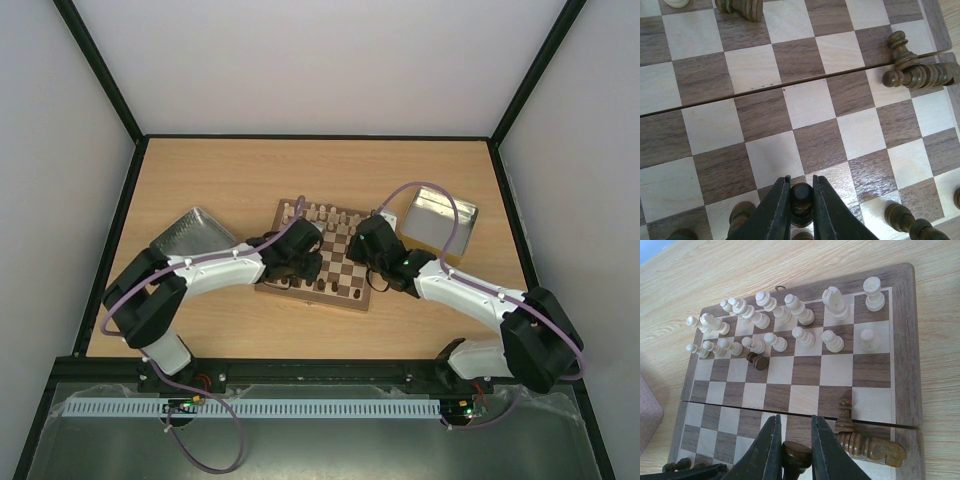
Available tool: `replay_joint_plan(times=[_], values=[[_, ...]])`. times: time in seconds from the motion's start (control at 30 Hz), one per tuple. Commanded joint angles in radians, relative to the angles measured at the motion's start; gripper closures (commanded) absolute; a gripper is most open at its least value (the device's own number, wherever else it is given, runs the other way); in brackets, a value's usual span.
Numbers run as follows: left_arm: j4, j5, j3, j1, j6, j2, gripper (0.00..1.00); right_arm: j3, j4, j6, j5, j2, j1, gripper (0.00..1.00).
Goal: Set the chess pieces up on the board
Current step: Adjust the chess piece on the chessboard.
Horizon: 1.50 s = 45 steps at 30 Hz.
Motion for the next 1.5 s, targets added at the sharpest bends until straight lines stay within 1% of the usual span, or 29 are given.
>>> replay_joint_plan(times=[0.0, 0.3, 0.7, 0.77, 0.97, 1.1, 1.17, 1.27, 1.47], values=[[-0.025, 0.012, 0.032, 0.011, 0.011, 0.029, 0.85, 0.0, 0.001, 0.012, 0.014, 0.005, -0.004, 0.9], [-0.031, 0.014, 0.037, 0.014, 0.013, 0.033, 0.81, 0.001, 0.005, 0.012, 0.01, 0.008, -0.004, 0.9], [-0.035, 0.015, 0.048, 0.018, 0.012, 0.024, 0.81, 0.002, 0.006, 0.012, 0.006, 0.008, -0.004, 0.9], [-0.037, 0.017, 0.054, 0.021, 0.011, 0.019, 0.79, 0.003, 0.006, 0.012, 0.004, 0.006, -0.005, 0.9], [-0.034, 0.041, 0.078, 0.039, -0.004, 0.011, 0.7, 0.003, 0.008, 0.014, -0.003, 0.005, -0.004, 0.9], [-0.037, 0.088, 0.099, 0.061, -0.011, 0.024, 0.69, 0.001, 0.004, 0.015, 0.003, -0.005, -0.004, 0.9], [-0.049, 0.124, 0.115, 0.074, -0.009, 0.039, 0.71, -0.001, -0.002, 0.016, 0.015, -0.013, -0.005, 0.9], [-0.096, 0.176, 0.157, 0.096, 0.005, 0.073, 0.78, -0.009, -0.008, 0.018, 0.034, -0.033, -0.005, 0.9], [-0.228, 0.207, 0.266, 0.115, 0.068, 0.16, 0.86, -0.032, -0.01, 0.023, 0.051, -0.068, -0.005, 0.9]])
